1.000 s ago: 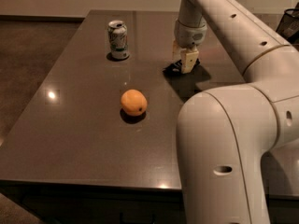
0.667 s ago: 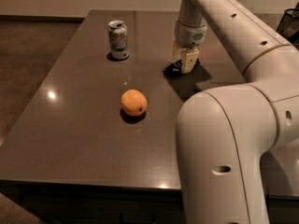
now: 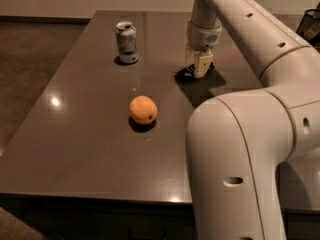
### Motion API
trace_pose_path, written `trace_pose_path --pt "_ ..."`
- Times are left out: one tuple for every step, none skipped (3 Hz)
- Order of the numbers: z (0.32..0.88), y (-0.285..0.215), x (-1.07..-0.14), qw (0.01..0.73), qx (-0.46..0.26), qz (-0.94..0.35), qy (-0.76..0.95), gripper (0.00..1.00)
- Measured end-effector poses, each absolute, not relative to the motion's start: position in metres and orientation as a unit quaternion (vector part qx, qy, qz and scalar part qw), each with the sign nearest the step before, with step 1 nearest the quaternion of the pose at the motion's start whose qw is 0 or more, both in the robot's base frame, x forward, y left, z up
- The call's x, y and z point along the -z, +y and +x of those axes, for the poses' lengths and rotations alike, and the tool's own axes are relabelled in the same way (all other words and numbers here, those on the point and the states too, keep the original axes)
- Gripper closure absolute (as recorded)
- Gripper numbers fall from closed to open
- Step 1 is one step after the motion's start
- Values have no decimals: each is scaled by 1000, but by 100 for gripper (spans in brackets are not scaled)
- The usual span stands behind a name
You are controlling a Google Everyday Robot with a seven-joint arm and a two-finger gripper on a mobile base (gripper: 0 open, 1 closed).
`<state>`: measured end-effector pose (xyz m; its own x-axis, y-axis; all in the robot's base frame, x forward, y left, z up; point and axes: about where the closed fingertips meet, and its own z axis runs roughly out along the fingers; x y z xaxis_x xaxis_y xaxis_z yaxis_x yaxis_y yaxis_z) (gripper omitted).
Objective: Move rxbar chocolate near 7up can
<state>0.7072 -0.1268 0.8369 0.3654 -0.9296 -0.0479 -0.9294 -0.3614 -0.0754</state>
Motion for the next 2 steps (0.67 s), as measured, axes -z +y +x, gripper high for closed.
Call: trace_pose_path --pt "707 -127 -838 45 2 -825 564 80" --pt "709 -126 -850 68 19 -821 567 100"
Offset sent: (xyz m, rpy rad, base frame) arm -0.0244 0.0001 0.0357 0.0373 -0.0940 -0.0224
